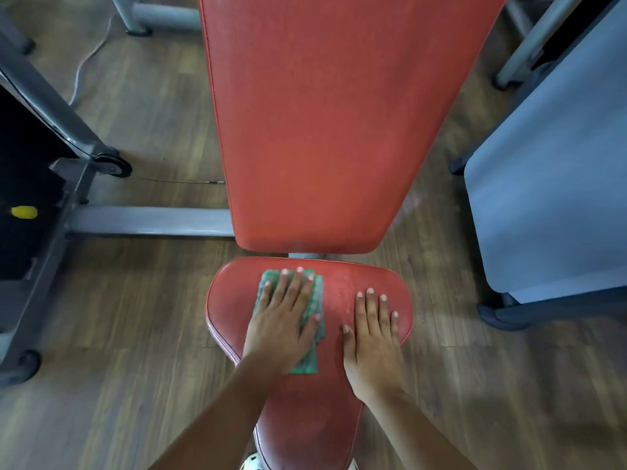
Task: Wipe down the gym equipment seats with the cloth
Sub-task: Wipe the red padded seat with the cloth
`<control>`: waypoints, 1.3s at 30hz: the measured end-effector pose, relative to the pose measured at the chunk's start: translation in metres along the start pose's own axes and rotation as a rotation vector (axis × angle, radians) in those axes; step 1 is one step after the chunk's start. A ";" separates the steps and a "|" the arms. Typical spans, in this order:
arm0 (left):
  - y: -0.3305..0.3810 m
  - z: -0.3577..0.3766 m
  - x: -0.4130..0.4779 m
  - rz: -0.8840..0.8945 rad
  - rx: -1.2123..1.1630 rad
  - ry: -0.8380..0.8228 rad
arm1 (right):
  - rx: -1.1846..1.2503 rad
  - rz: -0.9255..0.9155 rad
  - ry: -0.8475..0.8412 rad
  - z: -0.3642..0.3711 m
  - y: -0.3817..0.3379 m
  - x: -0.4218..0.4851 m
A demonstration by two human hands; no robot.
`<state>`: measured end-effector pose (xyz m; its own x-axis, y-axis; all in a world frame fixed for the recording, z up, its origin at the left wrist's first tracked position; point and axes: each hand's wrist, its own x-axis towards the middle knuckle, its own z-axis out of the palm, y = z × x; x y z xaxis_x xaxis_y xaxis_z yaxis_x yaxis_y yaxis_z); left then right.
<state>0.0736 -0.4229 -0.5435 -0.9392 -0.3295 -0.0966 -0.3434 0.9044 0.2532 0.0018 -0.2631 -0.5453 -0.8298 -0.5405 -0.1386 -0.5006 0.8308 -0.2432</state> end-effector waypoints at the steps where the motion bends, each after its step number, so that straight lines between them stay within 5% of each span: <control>1: -0.007 -0.001 -0.010 0.018 -0.001 -0.003 | 0.000 0.001 -0.010 0.000 -0.001 0.000; 9: -0.040 -0.011 0.020 -0.266 0.070 0.026 | -0.047 -0.006 0.007 -0.005 -0.006 0.004; 16: -0.041 -0.004 0.007 0.092 0.096 0.044 | -0.002 -0.093 0.102 0.003 -0.006 0.030; 22: -0.056 -0.007 0.033 -0.088 0.109 0.058 | -0.013 -0.121 0.138 0.007 -0.006 0.032; 28: -0.052 -0.001 0.018 0.240 0.100 0.020 | -0.028 -0.100 0.098 0.005 -0.007 0.032; 35: -0.076 -0.014 0.043 0.091 0.135 0.034 | -0.054 -0.060 0.017 -0.003 -0.011 0.033; 39: -0.064 -0.003 0.029 0.314 0.151 0.038 | -0.080 -0.048 0.012 -0.003 -0.011 0.034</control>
<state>0.0682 -0.4912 -0.5591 -0.9993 -0.0364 -0.0003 -0.0362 0.9922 0.1192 -0.0211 -0.2903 -0.5440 -0.8070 -0.5790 -0.1165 -0.5577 0.8120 -0.1721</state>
